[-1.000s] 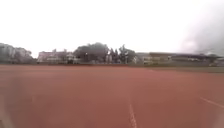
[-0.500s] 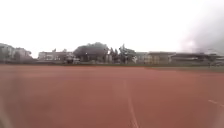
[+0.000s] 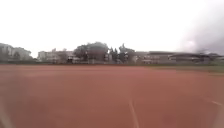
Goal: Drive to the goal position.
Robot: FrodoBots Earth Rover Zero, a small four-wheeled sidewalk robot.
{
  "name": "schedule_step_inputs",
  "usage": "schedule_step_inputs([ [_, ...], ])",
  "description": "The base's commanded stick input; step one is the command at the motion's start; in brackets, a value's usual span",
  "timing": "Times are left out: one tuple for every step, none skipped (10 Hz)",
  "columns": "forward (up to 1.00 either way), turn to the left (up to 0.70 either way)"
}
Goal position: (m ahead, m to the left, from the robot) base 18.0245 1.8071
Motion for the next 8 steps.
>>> schedule_step_inputs([
  [0.3,0.0],
  [0.3,0.0],
  [0.3,0.0],
  [0.3,0.0],
  [0.3,0.0],
  [0.3,0.0],
  [0.3,0.0],
  [0.3,0.0],
])
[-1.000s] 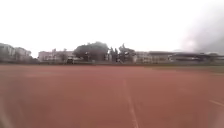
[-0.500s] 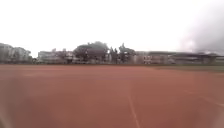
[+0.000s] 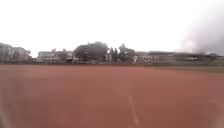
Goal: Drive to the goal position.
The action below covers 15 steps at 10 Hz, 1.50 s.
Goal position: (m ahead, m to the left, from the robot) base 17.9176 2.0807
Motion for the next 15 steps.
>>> schedule_step_inputs([
  [0.3,0.0],
  [0.3,0.0],
  [0.3,0.0],
  [0.3,0.0],
  [0.3,0.0],
  [0.3,0.0],
  [0.3,0.0],
  [0.3,0.0],
  [0.3,0.0],
  [0.3,0.0],
  [0.3,0.0],
  [0.3,0.0],
  [0.3,0.0],
  [0.3,0.0],
  [0.3,0.0],
])
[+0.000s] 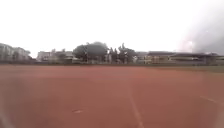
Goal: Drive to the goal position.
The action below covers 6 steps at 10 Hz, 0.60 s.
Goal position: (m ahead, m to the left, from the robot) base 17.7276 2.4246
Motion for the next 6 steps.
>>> schedule_step_inputs([
  [0.3,0.0],
  [0.3,0.0],
  [0.3,0.0],
  [0.3,0.0],
  [0.3,0.0],
  [0.3,0.0],
])
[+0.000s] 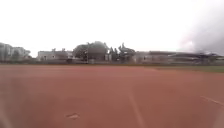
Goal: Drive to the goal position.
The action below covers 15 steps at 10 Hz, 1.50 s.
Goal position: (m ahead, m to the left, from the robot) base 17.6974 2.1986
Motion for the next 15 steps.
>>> schedule_step_inputs([
  [0.3,0.0],
  [0.3,0.0],
  [0.3,0.0],
  [0.3,0.0],
  [0.3,0.0],
  [0.3,0.0],
  [0.3,0.0],
  [0.3,0.0],
  [0.3,0.0],
  [0.3,0.0],
  [0.3,0.0],
  [0.3,0.0],
  [0.3,0.0],
  [0.3,0.0],
  [0.3,0.0],
])
